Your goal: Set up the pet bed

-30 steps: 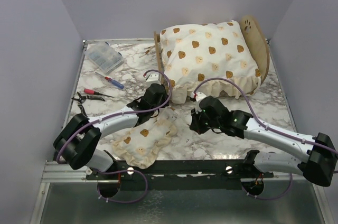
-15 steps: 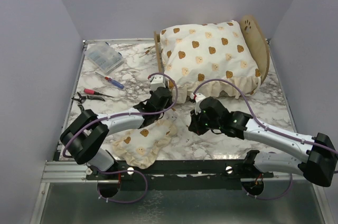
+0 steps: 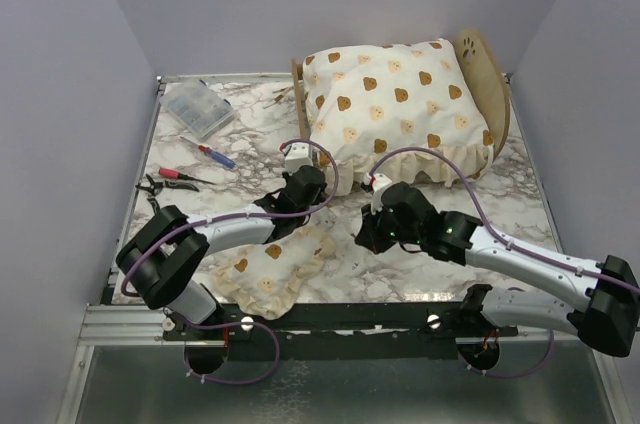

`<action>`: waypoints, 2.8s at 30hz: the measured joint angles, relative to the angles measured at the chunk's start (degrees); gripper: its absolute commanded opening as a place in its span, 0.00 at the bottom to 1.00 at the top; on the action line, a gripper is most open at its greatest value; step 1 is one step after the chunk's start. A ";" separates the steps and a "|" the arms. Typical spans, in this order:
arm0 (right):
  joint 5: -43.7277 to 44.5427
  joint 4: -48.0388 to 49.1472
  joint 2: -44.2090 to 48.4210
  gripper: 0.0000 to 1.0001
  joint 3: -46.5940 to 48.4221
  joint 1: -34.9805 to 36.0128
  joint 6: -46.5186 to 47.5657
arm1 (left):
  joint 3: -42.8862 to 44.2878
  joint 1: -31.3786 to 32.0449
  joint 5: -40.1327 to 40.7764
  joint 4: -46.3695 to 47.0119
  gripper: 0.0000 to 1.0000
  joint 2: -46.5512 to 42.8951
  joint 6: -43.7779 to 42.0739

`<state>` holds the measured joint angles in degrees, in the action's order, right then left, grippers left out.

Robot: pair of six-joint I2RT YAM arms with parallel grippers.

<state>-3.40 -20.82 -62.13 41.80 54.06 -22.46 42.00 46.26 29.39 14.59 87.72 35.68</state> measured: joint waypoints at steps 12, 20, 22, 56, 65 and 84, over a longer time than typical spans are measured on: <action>4.85 10.69 -12.72 0.01 6.49 -1.29 2.84 | -0.90 0.00 -1.25 -0.66 0.00 -6.84 0.42; 5.44 24.90 -21.35 0.01 7.78 -6.71 2.80 | -1.33 -0.02 -3.02 -1.20 0.00 -6.84 1.07; 5.44 28.74 -23.65 0.01 7.78 -7.56 2.80 | -1.33 0.00 -3.50 -1.27 0.00 -6.84 1.22; -12.50 63.60 -42.29 0.01 5.88 -11.30 13.14 | -2.69 -0.55 -10.21 -10.10 0.45 -11.65 0.46; -14.40 66.73 -44.06 0.01 5.88 -11.39 13.73 | -3.08 -1.27 -12.26 -11.08 0.51 -21.68 -1.84; -17.79 67.65 -44.28 0.01 5.88 -11.08 13.94 | -8.61 -13.25 -19.78 -5.31 0.47 -16.31 -6.58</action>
<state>-21.19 46.83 -106.41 47.68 42.98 -8.51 33.39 33.01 9.61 9.28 71.42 29.10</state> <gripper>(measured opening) 0.008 0.465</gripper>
